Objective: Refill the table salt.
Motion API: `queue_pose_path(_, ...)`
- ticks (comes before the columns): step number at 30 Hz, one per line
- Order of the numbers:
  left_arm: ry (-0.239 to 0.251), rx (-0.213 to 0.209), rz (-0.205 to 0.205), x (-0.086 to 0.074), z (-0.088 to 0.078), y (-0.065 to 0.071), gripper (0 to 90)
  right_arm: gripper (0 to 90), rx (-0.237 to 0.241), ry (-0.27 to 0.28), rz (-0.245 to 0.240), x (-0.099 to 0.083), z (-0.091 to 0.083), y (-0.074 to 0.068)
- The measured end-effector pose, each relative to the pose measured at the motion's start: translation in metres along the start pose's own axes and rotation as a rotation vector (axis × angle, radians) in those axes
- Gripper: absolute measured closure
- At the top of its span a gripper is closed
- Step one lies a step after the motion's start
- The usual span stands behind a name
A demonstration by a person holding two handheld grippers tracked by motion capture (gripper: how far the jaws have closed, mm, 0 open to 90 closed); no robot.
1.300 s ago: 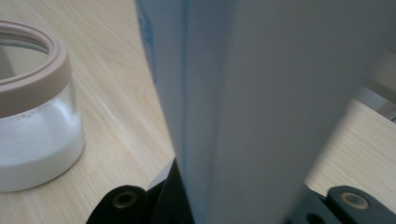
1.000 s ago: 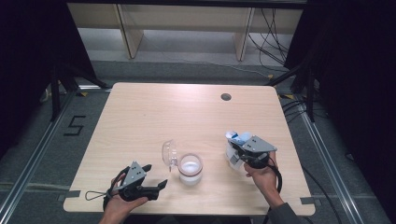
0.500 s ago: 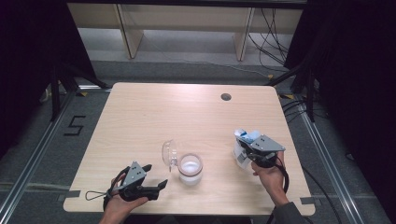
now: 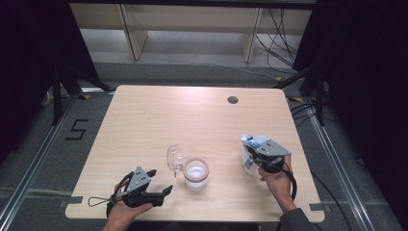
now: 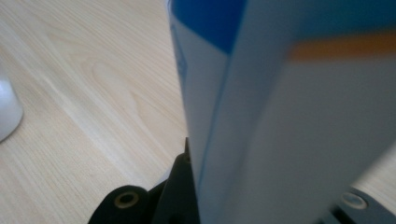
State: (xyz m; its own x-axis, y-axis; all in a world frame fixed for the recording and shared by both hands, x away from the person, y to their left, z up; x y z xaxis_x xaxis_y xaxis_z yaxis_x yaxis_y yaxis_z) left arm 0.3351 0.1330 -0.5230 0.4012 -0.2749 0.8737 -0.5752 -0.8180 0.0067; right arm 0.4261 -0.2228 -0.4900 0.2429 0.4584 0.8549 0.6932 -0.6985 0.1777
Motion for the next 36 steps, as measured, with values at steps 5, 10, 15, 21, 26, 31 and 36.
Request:
queue_pose_path(5,0.002,-0.002,-0.001,0.000,0.000,0.000,18.3,88.1,-0.020,-0.012,-0.029,-0.003,0.003,0.003)
queue_pose_path(10,0.000,-0.005,-0.016,0.000,0.001,0.000,18.3,87.5,-0.031,-0.018,-0.027,-0.004,0.002,0.003)
queue_pose_path(15,0.001,0.001,-0.003,0.000,0.000,-0.001,18.3,83.7,-0.010,-0.019,-0.002,-0.005,0.001,0.001)
queue_pose_path(21,-0.001,0.000,-0.002,0.000,0.000,-0.001,18.2,78.9,-0.019,-0.014,-0.013,-0.003,-0.001,-0.002)
queue_pose_path(26,0.004,0.000,-0.011,0.000,0.000,0.000,18.2,75.1,-0.004,-0.023,0.011,-0.003,-0.001,-0.006)
queue_pose_path(31,0.004,-0.001,-0.011,0.000,0.000,0.000,18.2,64.1,-0.029,-0.001,0.027,-0.003,-0.003,-0.003)
queue_pose_path(36,-0.002,0.005,-0.001,0.000,0.000,-0.002,18.2,55.1,-0.017,0.042,0.085,-0.002,-0.009,-0.002)
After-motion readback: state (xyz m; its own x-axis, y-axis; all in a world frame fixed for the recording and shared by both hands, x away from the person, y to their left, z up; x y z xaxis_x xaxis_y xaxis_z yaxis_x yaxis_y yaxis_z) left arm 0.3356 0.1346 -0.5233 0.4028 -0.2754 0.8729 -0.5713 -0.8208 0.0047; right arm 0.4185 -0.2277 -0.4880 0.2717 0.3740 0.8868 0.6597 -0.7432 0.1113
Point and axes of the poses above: each handheld gripper's, and its own axes: z roughly forward along the jaws, x roughly out of its top, y roughly to its right, the point moved 5 cm from there along z, roughly forward along the jaws, and after that the axes turned 7 degrees about x, right-handed, at the moved point
